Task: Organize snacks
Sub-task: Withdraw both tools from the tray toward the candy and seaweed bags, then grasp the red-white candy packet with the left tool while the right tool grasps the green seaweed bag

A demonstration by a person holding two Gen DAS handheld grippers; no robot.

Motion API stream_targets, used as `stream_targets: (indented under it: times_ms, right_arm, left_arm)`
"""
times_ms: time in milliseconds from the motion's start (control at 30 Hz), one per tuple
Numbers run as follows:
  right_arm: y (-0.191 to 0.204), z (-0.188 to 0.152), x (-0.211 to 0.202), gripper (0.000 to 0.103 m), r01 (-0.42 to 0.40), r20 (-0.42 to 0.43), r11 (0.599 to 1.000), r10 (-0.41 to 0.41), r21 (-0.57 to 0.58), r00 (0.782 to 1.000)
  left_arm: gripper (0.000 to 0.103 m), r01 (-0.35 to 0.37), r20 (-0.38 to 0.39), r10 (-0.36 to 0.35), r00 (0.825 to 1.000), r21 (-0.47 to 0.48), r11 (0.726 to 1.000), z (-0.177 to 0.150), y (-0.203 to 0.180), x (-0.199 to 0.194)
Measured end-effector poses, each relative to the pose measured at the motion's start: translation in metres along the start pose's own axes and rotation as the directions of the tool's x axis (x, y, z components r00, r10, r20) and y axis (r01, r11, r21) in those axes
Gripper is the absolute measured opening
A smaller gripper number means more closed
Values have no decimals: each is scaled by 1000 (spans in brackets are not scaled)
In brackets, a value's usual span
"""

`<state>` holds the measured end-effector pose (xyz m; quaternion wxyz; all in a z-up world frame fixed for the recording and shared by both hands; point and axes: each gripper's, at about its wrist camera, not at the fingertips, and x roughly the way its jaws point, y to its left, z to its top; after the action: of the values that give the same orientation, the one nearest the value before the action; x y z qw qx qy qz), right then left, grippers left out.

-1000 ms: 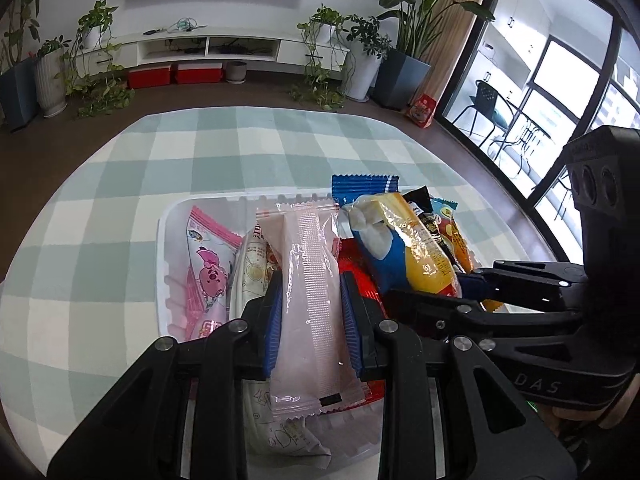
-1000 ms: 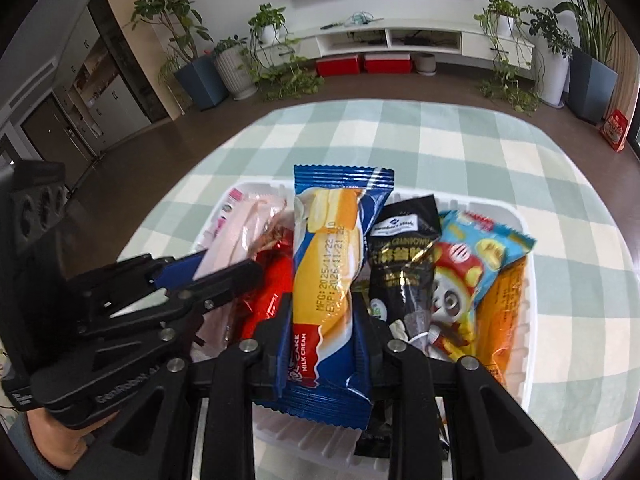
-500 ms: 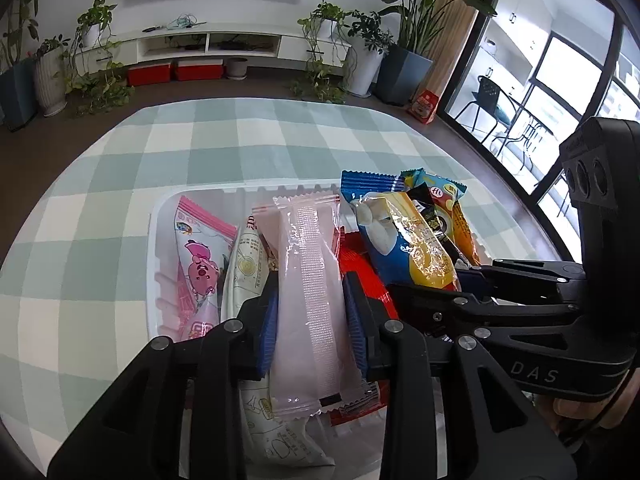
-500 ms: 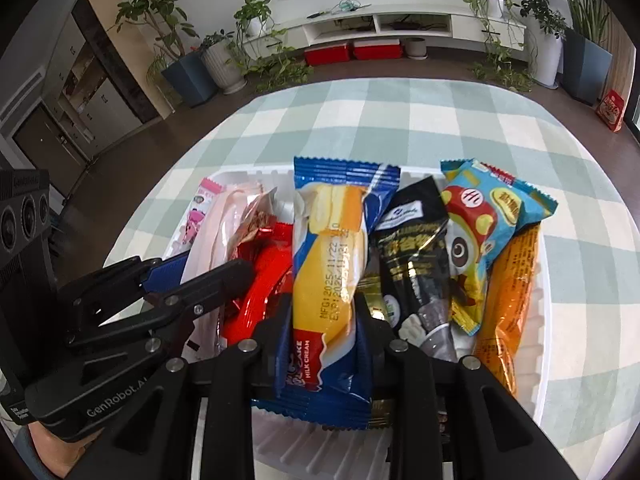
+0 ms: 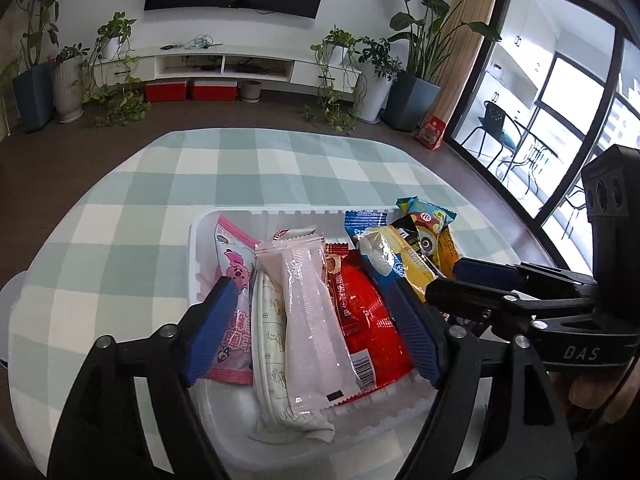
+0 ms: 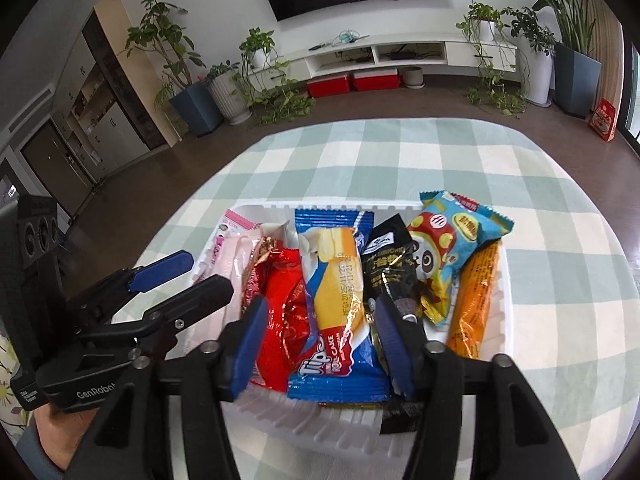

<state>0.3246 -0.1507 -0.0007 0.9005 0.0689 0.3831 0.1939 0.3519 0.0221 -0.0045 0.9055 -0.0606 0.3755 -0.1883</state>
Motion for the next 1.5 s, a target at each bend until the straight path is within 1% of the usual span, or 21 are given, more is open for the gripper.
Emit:
stream_targets:
  times_ms: [33,67,100,133,267,333,400,533,600,667,733,800,867,933,967,1000,1100,1167,1200,1300,1500]
  right_arm:
    - [0,-1,-8,71,-17,22,1000,17,6,1000]
    - [1,-1,-14,77,-26,39,1000,26,10,999]
    - [2,-1,-21,82,-38,57,999,38,13,998]
    - [3,-2,-28,83,-48,70,999,47,14,996]
    - [7,-3,-62,84,-80,121,997,79,5,989]
    - [7,-7,-87,87,-113,164,994,112,-5,980]
    - [4,-19,-116,94,-153,214,988,153,-15,965]
    - [-5,-58,-165,101,-235,266,972,232,-20,936]
    - [-10,-81,-181,103,-246,279,969,238,-7,930]
    - [-14,-104,-192,103,-239,278,971,226,12,933]
    - [-19,-128,-197,103,-216,265,976,199,39,944]
    - [-24,-147,-199,103,-207,247,976,184,67,951]
    - [-31,-165,-200,103,-208,231,972,179,106,956]
    - [-35,-176,-199,103,-211,222,967,176,142,959]
    - [-36,-180,-198,103,-212,218,965,176,152,960]
    - [-37,-183,-198,103,-215,214,964,180,157,960]
    - [-34,-189,-198,103,-209,216,968,176,140,960]
    - [-32,-192,-196,103,-210,213,969,179,131,961]
    - [-31,-193,-194,103,-210,208,969,181,128,961]
    - [-29,-198,-193,101,-205,197,972,180,114,964]
    - [-29,-200,-187,99,-190,154,978,175,88,972]
  left_arm:
    - [86,0,10,0,1000,2,1000,-1,-1,-5]
    - [93,1,19,-1,1000,2,1000,-2,-3,-11]
    - [96,3,26,-3,1000,1,1000,-4,-5,-17]
    - [102,8,32,-8,999,4,1000,-6,-7,-23]
    - [103,17,66,-19,998,44,999,-18,-20,-52]
    - [103,25,79,-34,996,104,994,-28,-33,-67]
    - [103,36,84,-51,995,177,984,-42,-48,-82]
    - [103,88,28,-100,995,281,956,-80,-76,-100]
    - [103,121,-18,-123,992,359,925,-104,-96,-105]
    - [103,158,-90,-132,987,438,885,-129,-119,-106]
    - [103,211,-174,-141,975,503,838,-153,-141,-107]
    - [103,258,-247,-137,959,570,780,-178,-161,-106]
    - [103,325,-321,-149,935,609,723,-201,-177,-104]
    - [102,350,-357,-138,924,640,684,-219,-191,-102]
    - [102,361,-369,-138,919,648,671,-224,-195,-101]
    - [102,374,-381,-143,914,649,663,-227,-199,-101]
    - [98,413,-413,-165,896,634,654,-229,-207,-99]
    - [84,434,-445,-160,881,628,645,-228,-209,-93]
    - [82,443,-462,-152,874,627,640,-229,-211,-90]
    - [69,475,-508,-143,849,618,627,-228,-212,-79]
    - [65,510,-547,-157,822,586,630,-219,-212,-67]
